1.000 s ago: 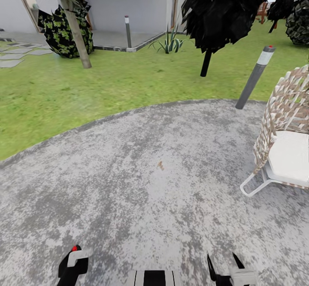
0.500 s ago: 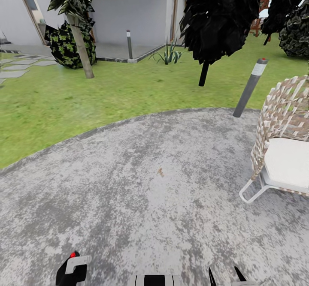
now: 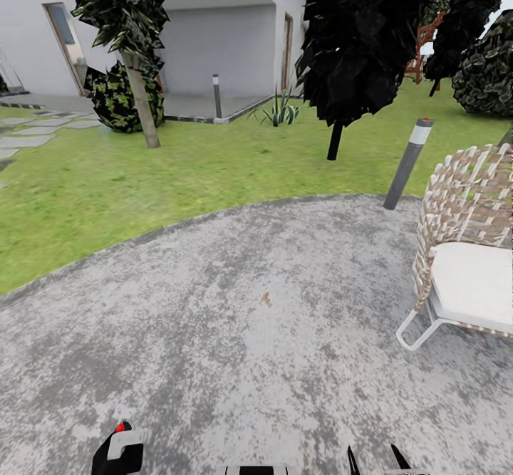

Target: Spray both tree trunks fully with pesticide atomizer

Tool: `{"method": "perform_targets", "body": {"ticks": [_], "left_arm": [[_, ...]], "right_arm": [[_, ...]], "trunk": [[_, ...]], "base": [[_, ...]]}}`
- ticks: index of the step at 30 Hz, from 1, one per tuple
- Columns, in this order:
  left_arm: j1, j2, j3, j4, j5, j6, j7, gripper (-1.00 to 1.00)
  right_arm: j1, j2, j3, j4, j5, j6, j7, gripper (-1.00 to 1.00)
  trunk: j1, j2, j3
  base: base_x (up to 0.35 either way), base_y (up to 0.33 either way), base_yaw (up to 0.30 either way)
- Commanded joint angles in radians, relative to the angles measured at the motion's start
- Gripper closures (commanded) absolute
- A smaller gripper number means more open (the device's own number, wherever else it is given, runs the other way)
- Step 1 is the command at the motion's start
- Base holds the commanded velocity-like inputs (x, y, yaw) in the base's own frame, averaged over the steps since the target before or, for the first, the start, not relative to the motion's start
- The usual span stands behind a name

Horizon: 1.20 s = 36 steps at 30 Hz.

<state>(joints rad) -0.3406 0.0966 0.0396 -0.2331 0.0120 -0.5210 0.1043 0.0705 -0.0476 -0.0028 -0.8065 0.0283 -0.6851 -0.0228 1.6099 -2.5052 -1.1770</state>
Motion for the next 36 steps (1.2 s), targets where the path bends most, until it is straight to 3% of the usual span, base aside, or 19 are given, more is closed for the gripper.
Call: {"method": "perform_targets", "body": {"ticks": [1, 5, 7, 10, 12, 17, 24, 36], "left_arm": [[0.0, 0.0, 0.0, 0.0, 0.0, 0.0, 0.0, 1.0], [0.0, 0.0, 0.0, 0.0, 0.0, -0.001, -0.001, 1.0], [0.0, 0.0, 0.0, 0.001, 0.0, -0.001, -0.001, 1.0], [0.0, 0.0, 0.0, 0.001, 0.0, 0.001, -0.001, 1.0], [0.0, 0.0, 0.0, 0.001, 0.0, 0.001, -0.002, 1.0], [0.0, 0.0, 0.0, 0.001, 0.0, 0.001, -0.002, 1.0], [0.0, 0.0, 0.0, 0.001, 0.0, 0.001, -0.002, 1.0], [0.001, 0.0, 0.0, 0.0, -0.001, -0.002, -0.002, 1.0]], "right_arm": [[0.0, 0.0, 0.0, -0.006, 0.0, 0.0, 0.0, -1.0], [0.0, 0.001, 0.0, -0.19, 0.001, 0.04, -0.001, -1.0], [0.0, 0.001, 0.001, -0.251, 0.0, 0.093, -0.001, -1.0], [0.0, 0.002, -0.008, -0.358, 0.0, 0.238, 0.0, -1.0], [0.0, 0.002, -0.025, -0.376, 0.001, 0.269, 0.0, -1.0], [0.0, 0.0, -0.046, -0.361, 0.0, 0.288, 0.0, -1.0], [0.0, 0.002, -0.067, -0.229, -0.001, 0.291, 0.0, -1.0], [0.0, 0.003, -0.066, -0.175, 0.002, 0.291, 0.003, -1.0]], "trunk": [[0.0, 0.0, 0.004], [-0.002, 0.001, 0.02], [-0.003, 0.002, 0.027], [-0.004, 0.002, 0.039], [-0.005, 0.003, 0.047], [-0.008, 0.004, 0.066], [-0.018, 0.019, 0.092], [-0.018, 0.019, 0.092]], "base": [[0.0, 0.0, 0.0], [0.0, 0.0, 0.0], [0.0, 0.0, 0.0], [0.0, 0.0, 0.0], [0.0, 0.0, 0.0], [0.0, 0.0, 0.0], [0.0, 0.0, 0.0], [0.0, 0.0, 0.042]]}}
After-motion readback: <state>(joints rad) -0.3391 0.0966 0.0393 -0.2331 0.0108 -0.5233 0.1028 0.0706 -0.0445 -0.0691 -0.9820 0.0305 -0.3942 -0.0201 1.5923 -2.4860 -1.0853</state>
